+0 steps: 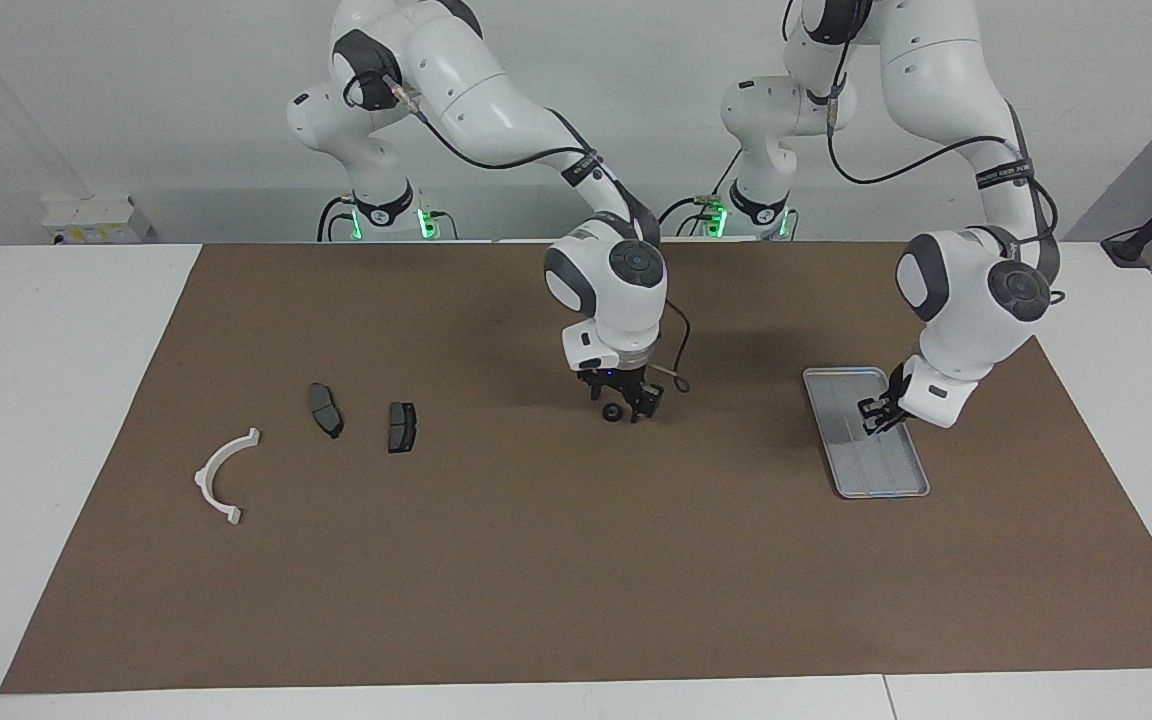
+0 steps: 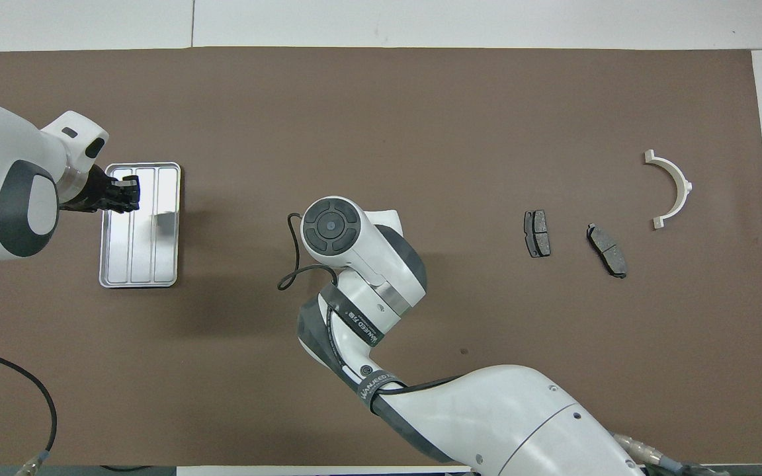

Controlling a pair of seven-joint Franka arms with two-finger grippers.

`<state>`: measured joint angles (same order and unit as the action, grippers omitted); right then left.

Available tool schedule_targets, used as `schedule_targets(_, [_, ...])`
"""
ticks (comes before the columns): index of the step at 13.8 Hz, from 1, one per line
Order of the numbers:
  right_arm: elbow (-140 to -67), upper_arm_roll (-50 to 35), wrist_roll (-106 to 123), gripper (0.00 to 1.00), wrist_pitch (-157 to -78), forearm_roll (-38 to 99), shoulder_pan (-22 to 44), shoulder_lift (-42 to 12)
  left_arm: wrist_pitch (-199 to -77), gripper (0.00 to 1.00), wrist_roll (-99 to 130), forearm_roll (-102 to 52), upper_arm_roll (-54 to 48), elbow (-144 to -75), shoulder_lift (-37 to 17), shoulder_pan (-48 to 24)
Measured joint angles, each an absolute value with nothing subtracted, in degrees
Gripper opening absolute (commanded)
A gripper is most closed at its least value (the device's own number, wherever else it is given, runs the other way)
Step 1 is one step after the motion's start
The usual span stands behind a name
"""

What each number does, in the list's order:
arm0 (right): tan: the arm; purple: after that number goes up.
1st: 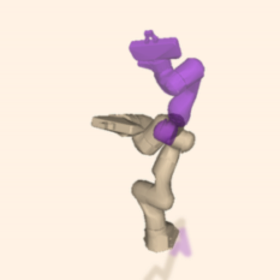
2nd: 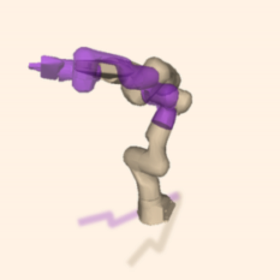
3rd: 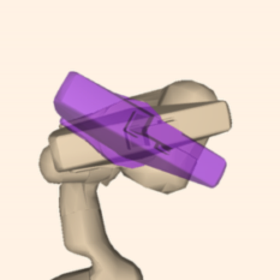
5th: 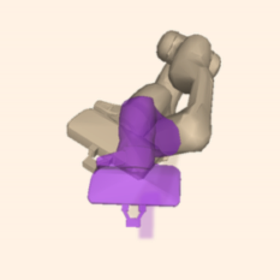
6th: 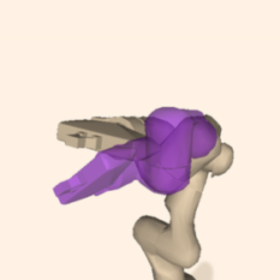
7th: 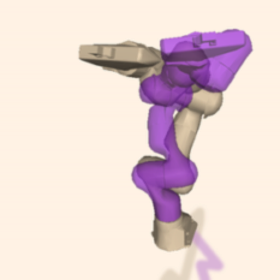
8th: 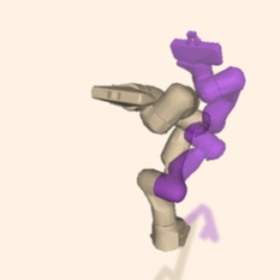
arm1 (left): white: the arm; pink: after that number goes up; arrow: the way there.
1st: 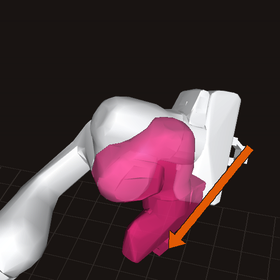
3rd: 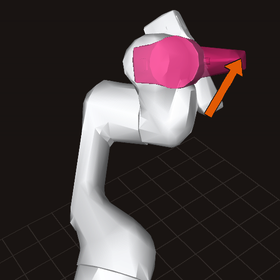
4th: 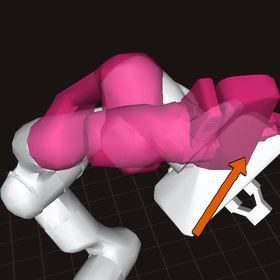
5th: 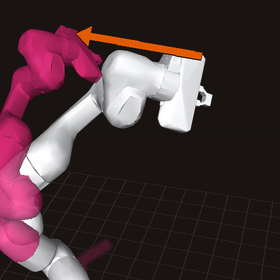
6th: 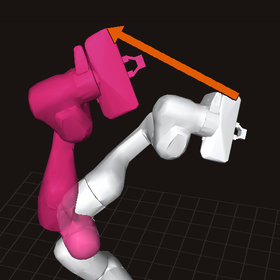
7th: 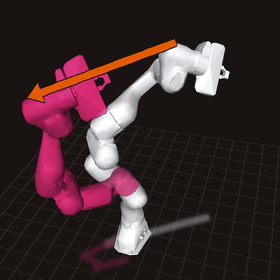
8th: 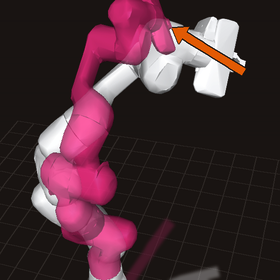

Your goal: Place bearing gear from tray to pile

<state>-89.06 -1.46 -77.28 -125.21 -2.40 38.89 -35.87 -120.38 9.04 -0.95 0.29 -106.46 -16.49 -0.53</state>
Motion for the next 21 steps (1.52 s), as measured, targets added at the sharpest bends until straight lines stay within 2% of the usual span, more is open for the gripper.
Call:
schedule_targets(10, [-89.1,-1.2,-77.1,0.70,-125.3,-2.4,37.6,-35.8,-119.1,0.00,12.3,-1.0,0.0,-106.4,-15.2,-1.2])
schedule_targets(11, [-89.1,-1.2,-77.1,0.67,-125.3,-2.4,37.6,-35.8,-119.1,0.00,12.4,-1.0,-0.1,-106.4,-15.2,-1.2])
schedule_targets(12, [-89.0,-1.2,-77.1,0.54,-125.3,-2.4,37.6,-35.8,-119.0,0.00,12.4,-1.0,-0.1,-106.4,-15.2,-1.2])
schedule_targets(18, [-89.0,-1.1,-77.1,0.50,-125.1,-2.4,37.8,-35.6,-118.9,0.00,13.0,-1.0,-0.2,-106.4,-15.2,-1.3])
schedule_targets(21, [-89.0,-1.1,-77.0,0.29,-124.9,-2.5,37.9,-35.4,-118.9,0.00,14.2,-1.0,-0.3,-106.4,-15.2,-1.7])
